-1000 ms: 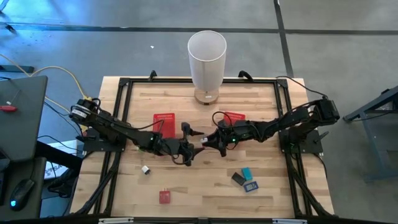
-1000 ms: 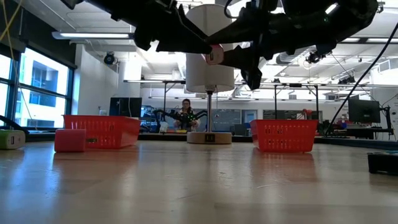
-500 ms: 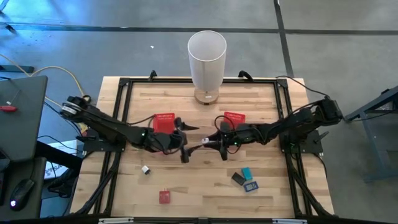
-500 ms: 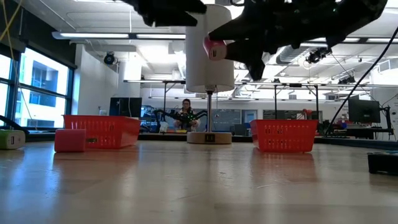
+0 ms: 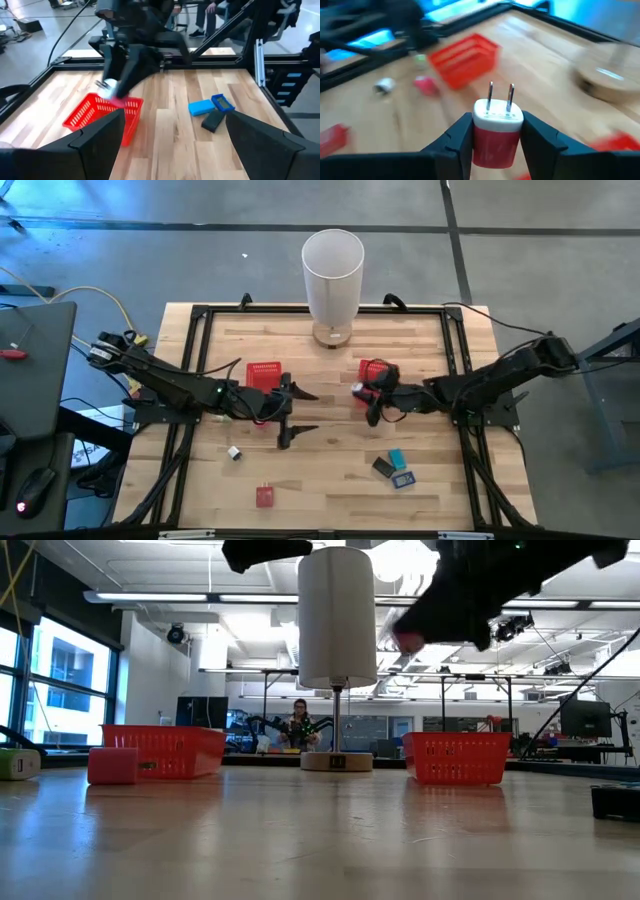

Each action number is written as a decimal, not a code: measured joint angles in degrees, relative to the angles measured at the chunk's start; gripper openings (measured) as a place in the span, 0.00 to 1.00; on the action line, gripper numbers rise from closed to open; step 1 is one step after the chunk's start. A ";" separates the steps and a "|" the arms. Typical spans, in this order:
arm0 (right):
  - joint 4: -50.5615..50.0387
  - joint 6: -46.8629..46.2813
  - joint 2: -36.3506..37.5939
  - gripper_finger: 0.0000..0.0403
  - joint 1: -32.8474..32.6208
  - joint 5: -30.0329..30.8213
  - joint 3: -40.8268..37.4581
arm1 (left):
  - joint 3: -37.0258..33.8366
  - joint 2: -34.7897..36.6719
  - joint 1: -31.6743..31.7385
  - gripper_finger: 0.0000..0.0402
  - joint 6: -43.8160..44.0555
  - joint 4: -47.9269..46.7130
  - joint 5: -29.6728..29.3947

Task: Pick & Place Office items
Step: Put the top pink charger adapter into the right red bin, then put the light blue digital timer into the left red bin

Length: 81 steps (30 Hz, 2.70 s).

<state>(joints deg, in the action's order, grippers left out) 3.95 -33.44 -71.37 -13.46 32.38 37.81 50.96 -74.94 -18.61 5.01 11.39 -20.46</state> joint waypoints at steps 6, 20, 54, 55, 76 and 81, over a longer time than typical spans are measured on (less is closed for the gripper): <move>-13.46 -8.76 2.36 0.31 1.54 4.15 0.03 | 0.00 0.00 0.00 0.84 -0.29 -0.03 0.01; -21.59 -19.13 -4.49 0.31 9.70 -5.45 0.09 | 0.00 -0.02 0.00 0.84 -0.19 -4.10 -0.03; -10.80 -7.45 -14.60 0.50 18.85 -11.41 0.03 | 0.00 -0.04 2.53 0.84 3.09 -10.57 0.79; -10.00 -6.78 -14.60 0.50 18.85 -11.43 0.04 | 0.00 -0.05 2.74 0.84 3.17 -10.57 1.41; -1.40 10.35 -0.85 0.50 9.45 -26.30 0.12 | -0.02 -0.07 3.17 0.84 5.62 -16.83 9.63; 1.15 12.19 -1.09 0.50 6.32 -31.68 0.12 | -0.02 -0.07 3.06 0.84 8.96 -18.58 10.92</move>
<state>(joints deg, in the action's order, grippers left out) 5.10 -21.25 -72.47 -7.14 0.71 37.93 50.94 -75.00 -15.55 13.97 -7.19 -9.54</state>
